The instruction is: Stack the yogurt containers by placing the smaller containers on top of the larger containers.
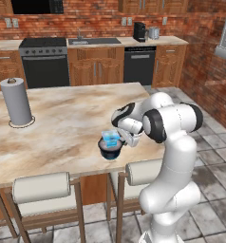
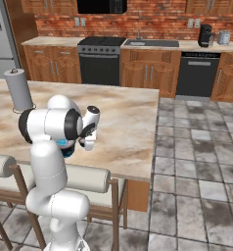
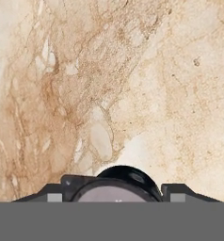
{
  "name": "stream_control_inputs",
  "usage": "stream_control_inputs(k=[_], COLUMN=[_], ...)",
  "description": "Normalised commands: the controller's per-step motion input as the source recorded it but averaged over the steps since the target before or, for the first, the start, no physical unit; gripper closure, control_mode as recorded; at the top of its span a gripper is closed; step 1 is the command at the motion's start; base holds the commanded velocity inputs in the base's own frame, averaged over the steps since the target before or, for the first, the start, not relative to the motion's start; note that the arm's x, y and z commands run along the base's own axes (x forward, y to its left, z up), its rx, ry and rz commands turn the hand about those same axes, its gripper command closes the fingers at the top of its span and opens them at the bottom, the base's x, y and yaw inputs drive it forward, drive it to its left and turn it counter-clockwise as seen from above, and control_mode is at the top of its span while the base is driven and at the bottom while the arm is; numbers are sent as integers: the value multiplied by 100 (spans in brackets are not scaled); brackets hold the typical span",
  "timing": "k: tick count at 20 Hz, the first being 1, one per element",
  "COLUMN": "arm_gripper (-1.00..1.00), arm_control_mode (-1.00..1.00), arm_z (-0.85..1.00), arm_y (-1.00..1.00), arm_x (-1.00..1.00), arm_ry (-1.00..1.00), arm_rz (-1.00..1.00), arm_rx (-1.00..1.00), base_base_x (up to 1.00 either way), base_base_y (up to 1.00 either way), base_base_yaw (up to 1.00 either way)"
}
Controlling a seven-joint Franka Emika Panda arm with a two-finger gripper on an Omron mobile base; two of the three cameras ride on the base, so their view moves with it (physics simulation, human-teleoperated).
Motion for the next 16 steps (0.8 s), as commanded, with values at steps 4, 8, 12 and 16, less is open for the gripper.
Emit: stream_control_inputs(k=[4, 8, 12, 16], arm_gripper=[100, 100, 100, 100], arm_control_mode=[-100, -100, -100, -100], arm_z=[15, 26, 31, 33], arm_y=[-1, -5, -2, 0], arm_x=[-8, -9, -8, -13], arm_ry=[0, 0, 0, -1], arm_rz=[0, 0, 0, 0], arm_rx=[1, 1, 2, 1], base_base_x=[0, 0, 0, 0], base_base_y=[0, 0, 0, 0], base_base_yaw=[0, 0, 0, 0])
